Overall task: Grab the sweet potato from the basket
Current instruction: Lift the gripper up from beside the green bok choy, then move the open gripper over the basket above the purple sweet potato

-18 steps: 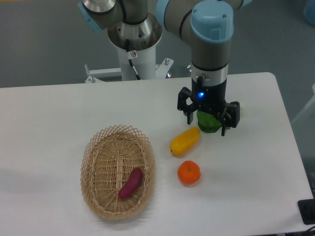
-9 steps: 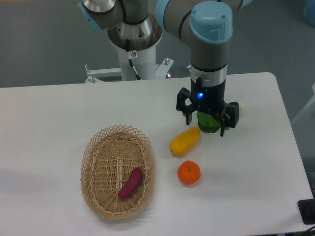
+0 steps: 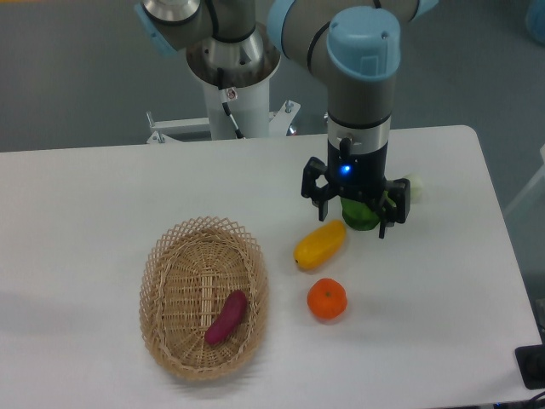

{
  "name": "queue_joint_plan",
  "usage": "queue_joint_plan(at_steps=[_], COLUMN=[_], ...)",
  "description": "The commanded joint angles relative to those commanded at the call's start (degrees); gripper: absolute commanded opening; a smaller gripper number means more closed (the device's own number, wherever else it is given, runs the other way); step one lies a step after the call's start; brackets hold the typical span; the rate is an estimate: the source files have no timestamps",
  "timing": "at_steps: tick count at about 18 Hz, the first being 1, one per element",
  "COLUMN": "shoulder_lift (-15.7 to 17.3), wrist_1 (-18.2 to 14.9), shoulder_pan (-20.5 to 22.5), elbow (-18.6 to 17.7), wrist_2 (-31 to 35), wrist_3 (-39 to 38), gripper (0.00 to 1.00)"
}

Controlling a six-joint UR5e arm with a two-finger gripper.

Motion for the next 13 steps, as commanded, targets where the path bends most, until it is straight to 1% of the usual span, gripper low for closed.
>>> queue_joint_plan(at_steps=[3, 6, 8, 11, 12, 13], shoulder_lift=[-1.67, -2.73, -2.64, -3.34, -4.30, -5.09], wrist_1=[0.09, 1.58, 3.50, 8.42, 9.48, 9.58], shoulder_pan=[-2.81, -4.84, -6.59, -9.66, -10.89, -11.69], elbow=[0.00, -1.84, -3.94, -7.46, -7.73, -7.65], wrist_2=[0.09, 0.53, 0.62, 0.62, 0.70, 0.97], wrist_3=[-4.14, -6.52, -7.13, -11.61, -11.79, -11.80], gripper=[1.00, 1.00, 1.00, 1.00, 1.00, 1.00])
